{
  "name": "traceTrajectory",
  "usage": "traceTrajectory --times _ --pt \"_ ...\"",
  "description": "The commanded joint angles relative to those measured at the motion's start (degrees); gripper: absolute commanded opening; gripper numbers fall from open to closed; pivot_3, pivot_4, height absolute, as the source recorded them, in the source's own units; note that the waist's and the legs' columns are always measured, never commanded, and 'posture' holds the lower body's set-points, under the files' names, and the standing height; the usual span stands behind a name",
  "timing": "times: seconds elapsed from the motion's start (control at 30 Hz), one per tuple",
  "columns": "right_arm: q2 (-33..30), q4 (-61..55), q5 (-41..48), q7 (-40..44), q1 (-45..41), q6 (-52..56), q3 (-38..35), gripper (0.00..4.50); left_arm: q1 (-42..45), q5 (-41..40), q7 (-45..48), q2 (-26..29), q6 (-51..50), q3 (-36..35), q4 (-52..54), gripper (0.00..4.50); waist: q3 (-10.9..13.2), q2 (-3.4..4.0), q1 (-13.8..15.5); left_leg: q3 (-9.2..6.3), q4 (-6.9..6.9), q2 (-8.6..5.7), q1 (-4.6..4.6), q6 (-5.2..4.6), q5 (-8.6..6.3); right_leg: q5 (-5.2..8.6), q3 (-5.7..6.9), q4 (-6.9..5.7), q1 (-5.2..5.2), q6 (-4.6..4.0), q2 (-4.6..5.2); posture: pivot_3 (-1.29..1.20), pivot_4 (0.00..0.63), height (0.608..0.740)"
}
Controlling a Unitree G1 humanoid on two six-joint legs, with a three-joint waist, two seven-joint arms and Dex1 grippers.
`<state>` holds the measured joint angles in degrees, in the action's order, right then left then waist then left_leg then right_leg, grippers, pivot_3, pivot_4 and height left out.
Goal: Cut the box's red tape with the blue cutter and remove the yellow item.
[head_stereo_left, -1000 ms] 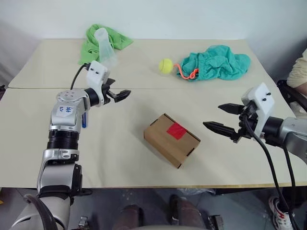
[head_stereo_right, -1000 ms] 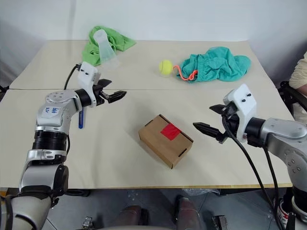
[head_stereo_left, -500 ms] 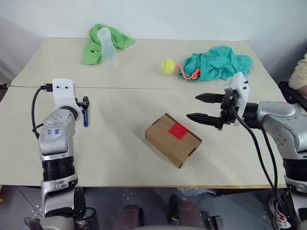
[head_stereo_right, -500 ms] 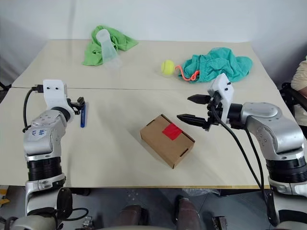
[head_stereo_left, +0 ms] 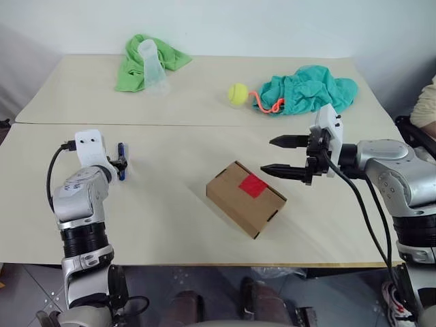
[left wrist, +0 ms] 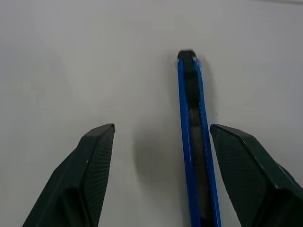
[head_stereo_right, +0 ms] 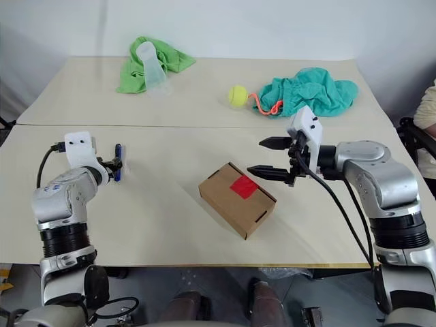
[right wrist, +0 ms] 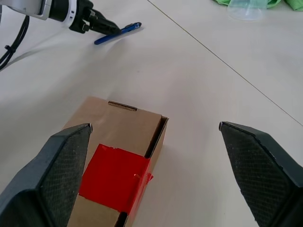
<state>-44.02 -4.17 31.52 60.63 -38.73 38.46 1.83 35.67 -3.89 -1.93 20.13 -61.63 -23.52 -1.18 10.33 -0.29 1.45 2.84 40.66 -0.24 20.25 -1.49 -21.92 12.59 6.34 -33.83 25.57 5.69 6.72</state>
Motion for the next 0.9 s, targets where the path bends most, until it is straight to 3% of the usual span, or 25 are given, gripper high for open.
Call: traceTrajectory --times 0.03,0.4,0.57,0.73,0.87,0.9 --pt "-0.30 -2.41 0.73 0.03 -0.44 -0.15 -2.14 4.50 0.79 -0.77 -0.03 -0.29 -1.13 0.46 1.08 3.38 0.00 0.00 -0.04 0.00 0.00 0.00 0.00 0.01 0.00 0.00 0.00 0.00 0.00 0.00 0.00 0.00 0.150 0.740" --pt "-1.01 -2.96 0.57 -0.16 0.68 0.20 -2.96 4.50 -0.53 0.18 -4.22 -3.61 -9.78 -1.93 4.66 3.38 0.00 0.01 -0.05 0.02 0.04 0.01 -0.05 0.04 -0.02 0.00 -0.03 -0.05 -0.03 0.00 0.00 0.00 0.150 0.740" --pt "-0.57 -2.96 0.47 -0.68 0.55 0.25 -2.81 4.50 -0.35 -0.13 -5.13 -3.88 -9.17 -3.49 3.79 2.31 -0.01 0.02 -0.11 0.04 0.06 0.01 -0.09 0.05 -0.02 0.00 -0.07 -0.09 -0.03 -0.01 0.00 0.00 0.150 0.740" --pt "-0.33 -3.09 0.60 -1.07 0.52 0.35 -2.66 4.50 -0.33 0.02 -5.31 -3.06 -8.41 -3.78 2.43 2.31 -0.02 0.03 -0.13 0.08 0.16 0.05 -0.10 0.08 -0.04 -0.05 -0.08 -0.13 -0.03 -0.08 -0.01 0.00 0.150 0.740" --pt "-0.32 -3.30 0.74 -1.40 0.47 0.62 -2.58 4.50 -0.35 -0.30 -4.79 -2.48 -8.42 -3.77 1.82 1.65 -0.02 0.04 -0.16 0.16 0.23 0.09 -0.12 0.09 -0.04 -0.10 -0.08 -0.16 -0.03 -0.15 -0.02 0.00 0.150 0.740" --pt "-0.34 -3.25 0.73 -1.42 0.44 0.61 -2.57 4.50 -0.33 -0.28 -4.82 -2.42 -8.45 -3.72 1.67 1.30 -0.03 0.04 -0.15 0.17 0.24 0.11 -0.13 0.10 -0.05 -0.11 -0.08 -0.17 -0.03 -0.17 -0.02 0.00 0.150 0.740"
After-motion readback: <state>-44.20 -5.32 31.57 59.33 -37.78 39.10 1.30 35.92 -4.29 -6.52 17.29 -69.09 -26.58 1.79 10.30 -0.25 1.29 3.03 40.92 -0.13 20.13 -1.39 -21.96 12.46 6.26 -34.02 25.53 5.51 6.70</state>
